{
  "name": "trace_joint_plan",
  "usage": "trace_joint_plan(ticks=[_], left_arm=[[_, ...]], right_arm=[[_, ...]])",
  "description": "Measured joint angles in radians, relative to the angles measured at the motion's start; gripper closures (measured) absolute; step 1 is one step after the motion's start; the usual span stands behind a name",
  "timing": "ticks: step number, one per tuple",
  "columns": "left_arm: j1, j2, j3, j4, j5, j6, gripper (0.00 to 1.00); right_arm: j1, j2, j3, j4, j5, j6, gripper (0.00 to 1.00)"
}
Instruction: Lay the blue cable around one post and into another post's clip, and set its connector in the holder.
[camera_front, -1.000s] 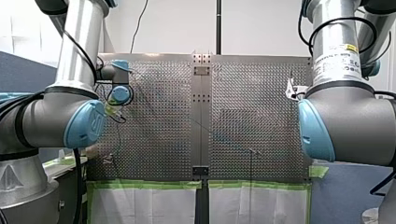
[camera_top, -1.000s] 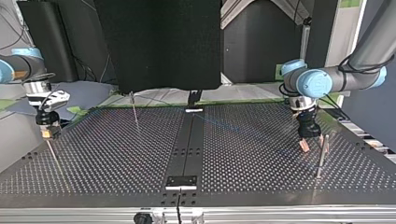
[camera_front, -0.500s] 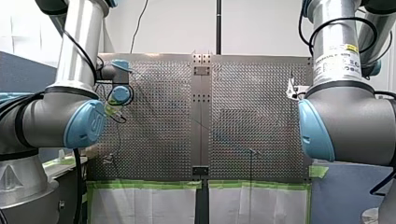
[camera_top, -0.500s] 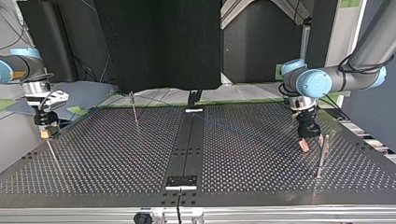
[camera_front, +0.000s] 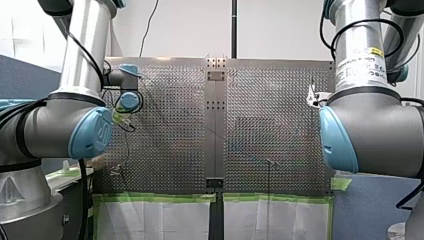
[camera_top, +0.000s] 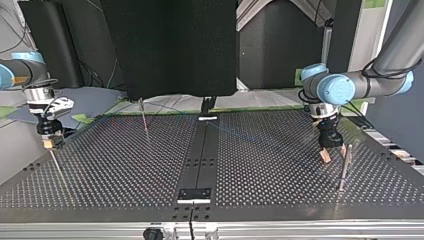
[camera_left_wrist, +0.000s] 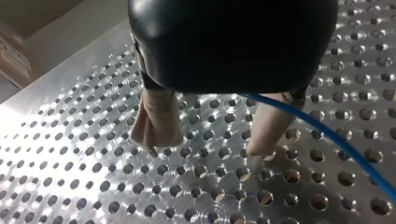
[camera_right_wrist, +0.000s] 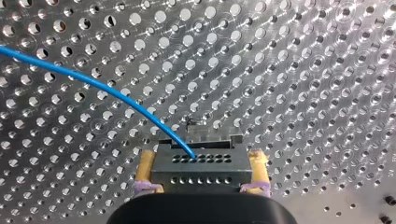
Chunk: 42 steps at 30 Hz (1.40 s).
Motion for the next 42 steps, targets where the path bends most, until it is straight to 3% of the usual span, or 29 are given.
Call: trace_joint_plan(ticks=[28,32,42], left_arm=[[-0.001,0.000,0.000,0.000,0.001,0.000,0.00],[-0.001,0.000,0.000,0.000,0.001,0.000,0.00],[-0.001,0.000,0.000,0.000,0.001,0.000,0.00]], right_arm=[[-0.001,0.004,-0.003,-0.014,-0.014,0.004,1.00],[-0.002,-0.002,-0.003,0.009,0.031,0.006,1.00],[-0.003,-0.005,-0.003,0.009,0.031,0.006,1.00]])
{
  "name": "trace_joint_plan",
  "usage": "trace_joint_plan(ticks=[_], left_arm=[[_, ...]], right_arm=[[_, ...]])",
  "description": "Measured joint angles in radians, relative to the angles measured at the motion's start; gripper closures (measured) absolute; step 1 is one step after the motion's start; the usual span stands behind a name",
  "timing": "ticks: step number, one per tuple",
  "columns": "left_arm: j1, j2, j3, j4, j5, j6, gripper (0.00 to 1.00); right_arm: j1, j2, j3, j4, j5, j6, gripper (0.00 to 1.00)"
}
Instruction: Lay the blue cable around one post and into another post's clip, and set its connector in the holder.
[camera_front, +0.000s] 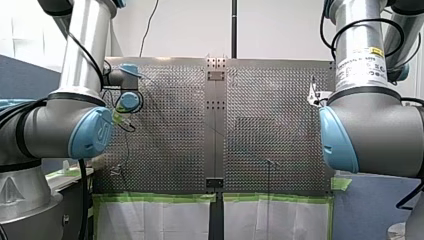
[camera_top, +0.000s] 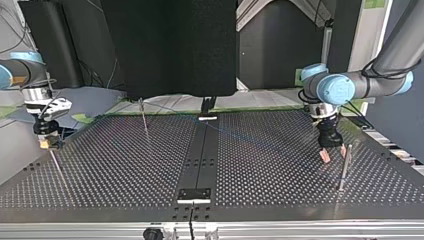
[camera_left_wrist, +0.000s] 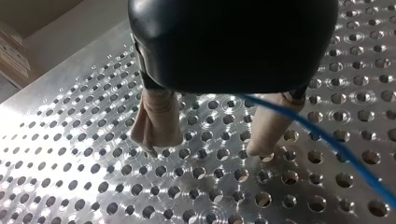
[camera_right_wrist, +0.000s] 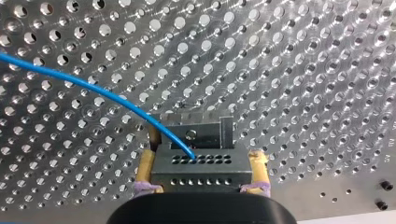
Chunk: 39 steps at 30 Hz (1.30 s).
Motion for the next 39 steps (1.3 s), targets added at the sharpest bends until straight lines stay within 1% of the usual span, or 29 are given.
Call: trace_joint_plan(ticks=[13,14,15,16,17,18,19,20,21,27,31,34,39], left_arm=[[0.000,0.000,0.000,0.000,0.000,0.001,0.00],[0.000,0.000,0.000,0.000,0.000,0.001,0.00],[0.000,0.000,0.000,0.000,0.000,0.002,0.00],[0.000,0.000,0.000,0.000,-0.001,0.002,0.00],[0.000,0.000,0.000,0.000,-0.001,0.002,0.00],[0.000,0.000,0.000,0.000,-0.001,0.001,0.00],[0.000,0.000,0.000,0.000,-0.001,0.002,0.00],[0.000,0.000,0.000,-0.001,-0.001,0.002,0.00],[0.000,0.000,0.000,-0.001,-0.001,0.002,0.00],[-0.002,0.000,0.000,-0.003,-0.001,0.001,0.00],[-0.002,0.000,0.000,-0.016,0.000,-0.003,0.00],[-0.002,0.000,0.000,-0.037,0.003,-0.021,0.00],[-0.001,0.000,0.000,-0.088,0.008,-0.073,0.00]], right_arm=[[0.000,0.000,0.000,0.000,0.000,0.000,1.00],[0.000,0.000,0.000,0.000,0.000,0.000,0.95],[0.000,0.000,0.000,0.000,0.000,0.000,0.79],[0.000,0.000,0.000,0.000,0.000,0.000,0.79],[0.000,0.000,0.000,0.000,0.000,0.000,0.54],[0.000,0.000,0.000,0.000,0.000,0.000,0.36],[0.000,0.000,0.000,0.000,0.000,0.000,0.36],[0.000,0.000,0.000,0.000,0.000,0.000,0.10],[0.000,0.000,0.000,0.000,0.000,0.000,0.00],[0.000,0.000,0.000,0.000,0.000,0.000,0.00],[0.000,0.000,0.000,0.000,0.000,0.000,0.00],[0.000,0.000,0.000,0.000,0.000,0.000,0.00],[0.000,0.000,0.000,0.000,0.000,0.000,0.00]])
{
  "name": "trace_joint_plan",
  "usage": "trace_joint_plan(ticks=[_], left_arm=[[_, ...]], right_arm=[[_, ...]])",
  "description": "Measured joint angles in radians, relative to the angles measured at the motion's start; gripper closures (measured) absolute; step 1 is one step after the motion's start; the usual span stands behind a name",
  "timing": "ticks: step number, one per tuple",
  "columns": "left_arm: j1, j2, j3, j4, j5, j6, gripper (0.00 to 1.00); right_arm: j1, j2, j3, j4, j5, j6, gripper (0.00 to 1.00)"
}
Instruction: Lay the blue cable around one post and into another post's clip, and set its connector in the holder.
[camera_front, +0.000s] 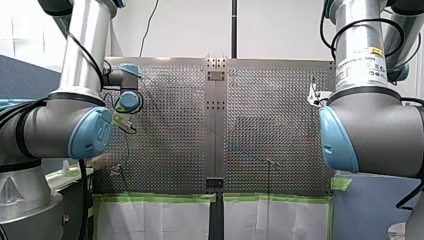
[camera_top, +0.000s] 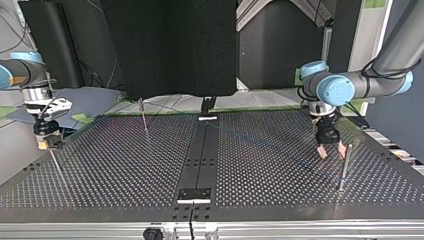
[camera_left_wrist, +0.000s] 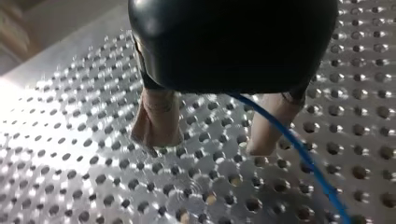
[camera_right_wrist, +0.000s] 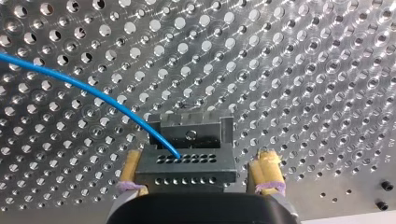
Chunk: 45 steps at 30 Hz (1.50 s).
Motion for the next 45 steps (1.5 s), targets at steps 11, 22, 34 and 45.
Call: trace_joint_plan(ticks=[11,22,34,45], left_arm=[[-0.001,0.001,-0.001,-0.075,-0.013,-0.107,0.00],[-0.010,0.020,-0.006,-0.111,-0.088,-0.043,0.00],[-0.027,0.115,-0.088,-0.114,-0.097,0.062,0.00],[-0.040,0.161,-0.098,-0.131,-0.025,0.040,0.00]], right_arm=[[0.000,0.000,0.000,0.000,0.000,0.000,0.00],[0.000,0.000,0.000,0.000,0.000,0.000,0.00],[0.000,0.000,0.000,0.000,0.000,0.000,0.00],[0.000,0.000,0.000,0.000,0.000,0.000,0.00]])
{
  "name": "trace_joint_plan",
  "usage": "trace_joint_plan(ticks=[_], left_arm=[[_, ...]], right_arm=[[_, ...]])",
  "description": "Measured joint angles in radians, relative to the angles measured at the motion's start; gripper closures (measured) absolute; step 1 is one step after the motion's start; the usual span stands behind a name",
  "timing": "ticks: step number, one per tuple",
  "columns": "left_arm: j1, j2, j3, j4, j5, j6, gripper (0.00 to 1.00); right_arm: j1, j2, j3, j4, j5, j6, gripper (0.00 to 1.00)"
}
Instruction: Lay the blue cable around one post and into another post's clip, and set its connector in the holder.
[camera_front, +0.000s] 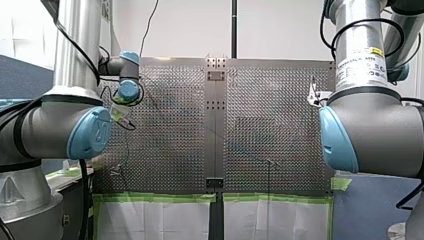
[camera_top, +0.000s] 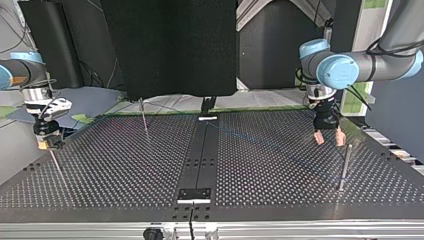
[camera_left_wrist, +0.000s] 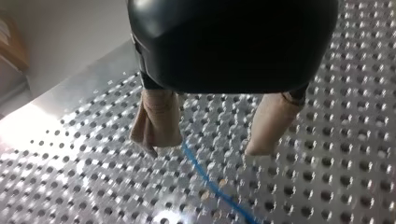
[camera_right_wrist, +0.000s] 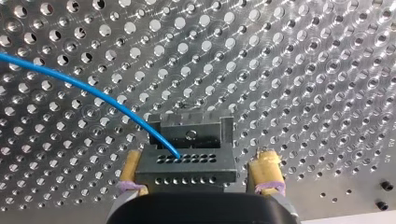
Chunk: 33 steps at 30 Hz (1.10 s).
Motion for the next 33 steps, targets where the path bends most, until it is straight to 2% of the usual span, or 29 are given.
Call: trace_joint_plan(ticks=[4,12,19,25,29,33], left_arm=[[0.003,0.031,-0.008,-0.033,-0.007,0.024,0.00],[0.013,0.100,-0.009,-0.102,-0.069,0.091,0.00],[0.019,0.169,0.046,-0.171,-0.107,0.159,0.00],[0.015,0.237,0.114,-0.240,-0.105,0.228,0.00],[0.012,0.279,0.159,-0.284,-0.076,0.273,0.00],[0.011,0.283,0.202,-0.328,-0.037,0.316,0.00]], right_arm=[[0.000,0.000,0.000,0.000,0.000,0.000,0.00],[0.000,0.000,0.000,0.000,0.000,0.000,0.00],[0.000,0.000,0.000,0.000,0.000,0.000,0.00],[0.000,0.000,0.000,0.000,0.000,0.000,0.00],[0.000,0.000,0.000,0.000,0.000,0.000,0.00],[0.000,0.000,0.000,0.000,0.000,0.000,0.00]])
